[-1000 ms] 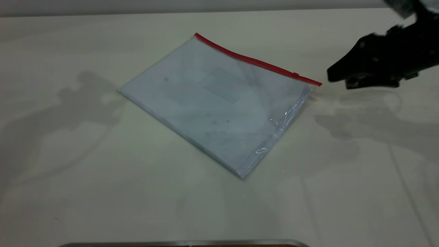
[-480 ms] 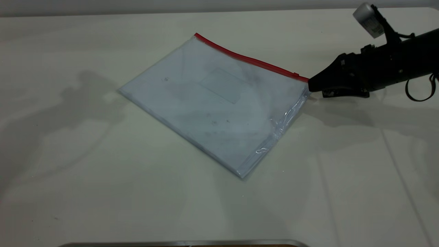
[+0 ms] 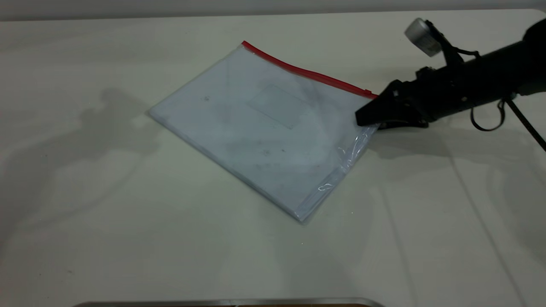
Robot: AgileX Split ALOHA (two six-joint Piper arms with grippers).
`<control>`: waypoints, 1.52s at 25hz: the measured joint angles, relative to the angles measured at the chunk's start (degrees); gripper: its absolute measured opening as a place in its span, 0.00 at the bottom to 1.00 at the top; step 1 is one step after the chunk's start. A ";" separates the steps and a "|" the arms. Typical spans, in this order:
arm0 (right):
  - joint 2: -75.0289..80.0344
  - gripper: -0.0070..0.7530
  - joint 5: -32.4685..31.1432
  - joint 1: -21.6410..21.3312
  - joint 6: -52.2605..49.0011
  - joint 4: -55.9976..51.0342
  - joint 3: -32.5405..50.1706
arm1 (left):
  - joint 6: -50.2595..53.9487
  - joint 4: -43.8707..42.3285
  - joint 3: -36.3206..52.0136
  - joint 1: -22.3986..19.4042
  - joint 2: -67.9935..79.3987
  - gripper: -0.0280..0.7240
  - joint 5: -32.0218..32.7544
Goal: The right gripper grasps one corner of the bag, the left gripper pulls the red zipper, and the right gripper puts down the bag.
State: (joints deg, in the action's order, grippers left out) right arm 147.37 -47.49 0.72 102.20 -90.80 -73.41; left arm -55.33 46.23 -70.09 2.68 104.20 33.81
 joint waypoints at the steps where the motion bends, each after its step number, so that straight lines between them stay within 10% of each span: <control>1: 0.00 0.69 -0.06 0.29 0.43 -0.05 -0.41 | 0.00 0.01 0.00 0.14 0.00 0.82 0.00; 8: 0.06 0.06 -2.43 0.48 0.62 5.43 -4.17 | -2.68 0.01 0.00 0.28 0.00 0.82 0.11; 24: 0.40 0.05 -16.18 14.76 -19.23 39.98 -27.12 | -20.04 0.16 -11.95 10.09 17.08 0.82 9.40; 38: 0.76 0.05 -8.83 19.40 -13.62 32.98 -31.95 | -29.86 0.16 -15.43 14.94 23.02 0.82 7.95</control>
State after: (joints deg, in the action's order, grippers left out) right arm 148.13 -56.32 20.11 88.57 -57.82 -105.36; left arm -85.19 46.40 -85.52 17.63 127.21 41.75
